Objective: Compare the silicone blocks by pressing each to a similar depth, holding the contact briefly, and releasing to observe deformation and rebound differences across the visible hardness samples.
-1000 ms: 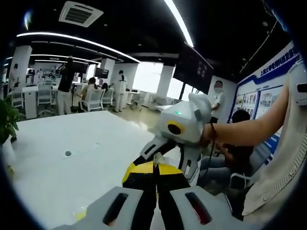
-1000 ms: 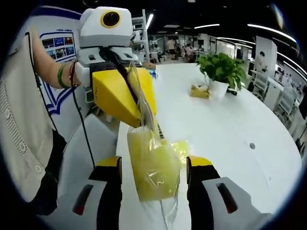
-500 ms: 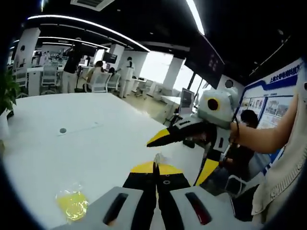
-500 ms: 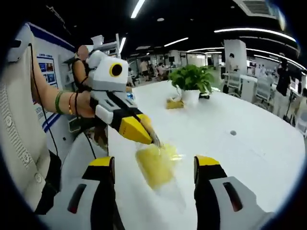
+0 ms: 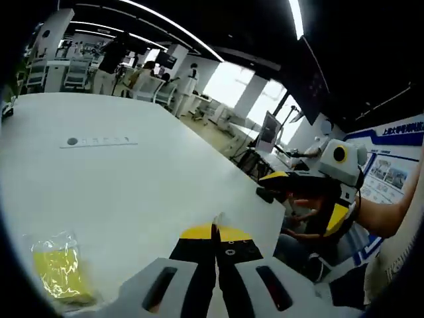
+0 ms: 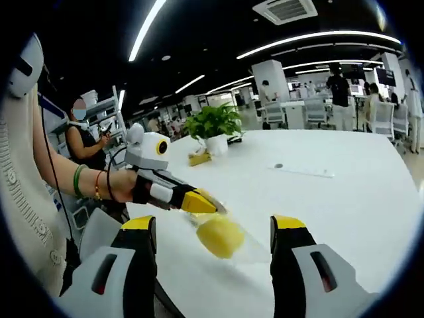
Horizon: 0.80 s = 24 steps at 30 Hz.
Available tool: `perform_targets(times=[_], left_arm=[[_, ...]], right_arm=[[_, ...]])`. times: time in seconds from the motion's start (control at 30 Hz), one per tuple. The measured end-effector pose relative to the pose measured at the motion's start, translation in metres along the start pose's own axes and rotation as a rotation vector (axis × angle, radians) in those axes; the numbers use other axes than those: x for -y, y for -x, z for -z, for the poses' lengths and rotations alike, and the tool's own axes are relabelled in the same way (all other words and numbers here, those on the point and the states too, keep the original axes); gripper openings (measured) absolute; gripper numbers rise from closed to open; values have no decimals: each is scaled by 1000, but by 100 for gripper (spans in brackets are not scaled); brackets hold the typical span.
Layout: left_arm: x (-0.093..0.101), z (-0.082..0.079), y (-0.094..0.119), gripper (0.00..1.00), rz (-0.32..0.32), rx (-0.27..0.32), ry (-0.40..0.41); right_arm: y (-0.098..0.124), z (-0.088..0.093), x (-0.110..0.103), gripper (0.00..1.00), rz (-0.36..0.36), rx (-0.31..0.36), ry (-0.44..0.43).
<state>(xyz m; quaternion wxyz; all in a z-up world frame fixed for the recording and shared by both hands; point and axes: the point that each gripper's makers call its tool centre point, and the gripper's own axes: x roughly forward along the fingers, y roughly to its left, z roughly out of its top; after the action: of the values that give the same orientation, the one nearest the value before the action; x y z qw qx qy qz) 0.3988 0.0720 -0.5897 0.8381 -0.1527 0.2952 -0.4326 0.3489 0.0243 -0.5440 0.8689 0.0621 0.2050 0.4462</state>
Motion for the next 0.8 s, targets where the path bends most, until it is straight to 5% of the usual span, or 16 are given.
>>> perform_targets(times=[0.17,0.4,0.8], left_arm=[[-14,-1,-13,0,-17,53,134],[-61,2,-27,0,-92,129,315],[-113,15,-39,0,-199,130,394]], right_arm=[[6,5,9,68,17,17,-45],[11,19,20,68,24,2,-90],[15,27,40,67,41,9,-134]])
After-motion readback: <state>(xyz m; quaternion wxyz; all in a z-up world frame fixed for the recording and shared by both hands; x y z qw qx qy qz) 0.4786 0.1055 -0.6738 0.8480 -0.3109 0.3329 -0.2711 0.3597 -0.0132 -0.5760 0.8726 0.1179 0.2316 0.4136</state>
